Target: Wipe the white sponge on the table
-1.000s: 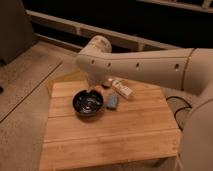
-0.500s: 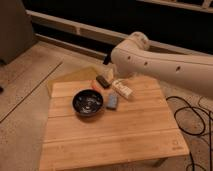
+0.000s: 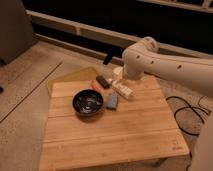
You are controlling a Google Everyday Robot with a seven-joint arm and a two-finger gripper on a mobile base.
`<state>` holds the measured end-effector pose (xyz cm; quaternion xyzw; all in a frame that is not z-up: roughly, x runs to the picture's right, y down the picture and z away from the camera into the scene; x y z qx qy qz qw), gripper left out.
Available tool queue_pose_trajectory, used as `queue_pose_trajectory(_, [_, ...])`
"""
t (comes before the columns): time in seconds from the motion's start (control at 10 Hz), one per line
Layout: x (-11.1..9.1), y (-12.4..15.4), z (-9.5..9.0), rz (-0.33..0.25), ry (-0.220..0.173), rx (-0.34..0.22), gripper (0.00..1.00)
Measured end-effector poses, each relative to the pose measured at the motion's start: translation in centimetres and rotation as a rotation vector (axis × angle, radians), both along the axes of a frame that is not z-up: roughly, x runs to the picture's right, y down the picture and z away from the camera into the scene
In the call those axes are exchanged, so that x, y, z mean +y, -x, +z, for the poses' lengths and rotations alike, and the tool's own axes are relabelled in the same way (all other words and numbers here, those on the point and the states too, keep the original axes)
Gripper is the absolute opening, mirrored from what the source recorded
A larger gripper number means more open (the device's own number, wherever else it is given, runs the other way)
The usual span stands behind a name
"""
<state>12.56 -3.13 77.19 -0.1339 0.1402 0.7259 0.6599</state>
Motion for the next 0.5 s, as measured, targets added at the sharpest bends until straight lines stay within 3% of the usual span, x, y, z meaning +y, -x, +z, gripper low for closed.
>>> queue_pose_trajectory(0.5, [0.8,1.3,6.9,0.031,0.125,-0.026,0.65])
